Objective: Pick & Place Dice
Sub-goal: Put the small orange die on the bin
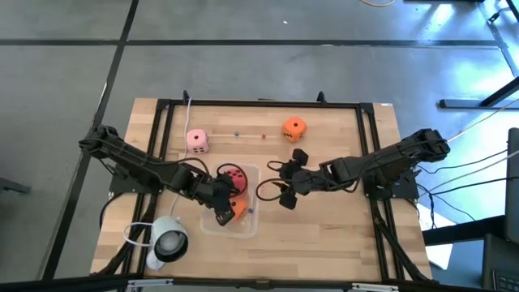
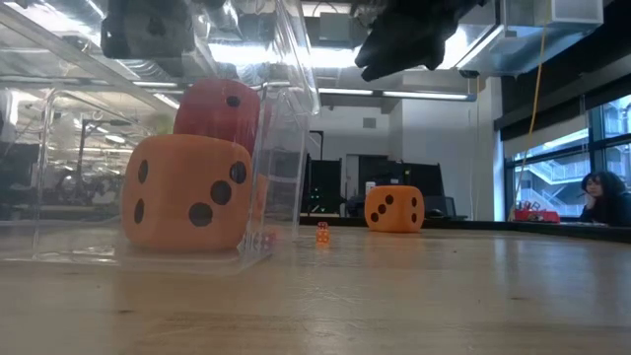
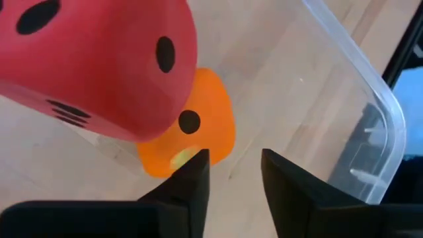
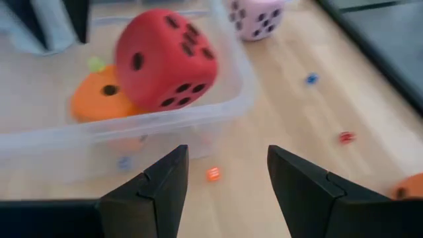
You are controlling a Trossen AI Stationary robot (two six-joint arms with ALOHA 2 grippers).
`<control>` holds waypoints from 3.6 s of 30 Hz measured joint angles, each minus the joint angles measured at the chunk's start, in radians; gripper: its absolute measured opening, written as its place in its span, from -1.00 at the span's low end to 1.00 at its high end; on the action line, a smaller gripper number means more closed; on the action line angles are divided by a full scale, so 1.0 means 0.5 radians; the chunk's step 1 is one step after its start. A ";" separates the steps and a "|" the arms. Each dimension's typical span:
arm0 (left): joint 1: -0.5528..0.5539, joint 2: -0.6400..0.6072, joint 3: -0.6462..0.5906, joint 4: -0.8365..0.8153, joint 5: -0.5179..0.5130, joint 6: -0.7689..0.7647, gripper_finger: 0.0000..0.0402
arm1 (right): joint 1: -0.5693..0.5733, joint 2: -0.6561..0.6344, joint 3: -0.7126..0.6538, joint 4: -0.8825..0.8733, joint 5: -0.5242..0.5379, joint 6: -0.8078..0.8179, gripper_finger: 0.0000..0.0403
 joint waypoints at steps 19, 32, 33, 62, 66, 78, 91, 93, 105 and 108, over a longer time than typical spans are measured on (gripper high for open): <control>-0.072 -0.174 -0.001 0.506 -0.557 0.045 -0.11 | -0.233 0.000 -0.257 0.326 -0.441 -0.068 0.03; -0.238 -0.375 -0.001 0.999 -1.321 0.816 -0.26 | -0.510 0.071 -0.770 1.101 -0.859 -0.175 0.03; -0.232 -0.381 -0.001 1.039 -1.322 0.836 -0.27 | -0.516 0.097 -0.768 1.125 -0.858 -0.209 0.03; -0.230 -0.404 -0.001 1.027 -1.315 0.959 -0.31 | -0.491 0.805 -0.423 1.143 -0.985 -0.336 0.03; -0.230 -0.404 -0.001 1.026 -1.314 0.959 -0.31 | -0.491 0.805 -0.422 1.152 -0.984 -0.351 0.03; -0.230 -0.404 -0.001 1.026 -1.314 0.938 -0.31 | -0.492 0.872 -0.421 1.250 -0.945 -0.319 -0.21; -0.230 -0.404 -0.001 1.025 -1.314 0.927 -0.31 | -0.493 0.884 -0.419 1.250 -0.911 -0.297 -0.76; -0.230 -0.404 -0.001 1.025 -1.314 0.927 -0.31 | -0.493 0.884 -0.419 1.248 -0.914 -0.282 -0.76; -0.258 -0.472 -0.001 1.024 -1.314 0.927 -0.31 | -0.493 0.884 -0.414 1.176 -0.931 -0.092 -0.76; -0.263 -0.501 -0.001 1.024 -1.314 0.927 -0.31 | -0.494 0.859 -0.418 1.138 -0.962 -0.073 -0.76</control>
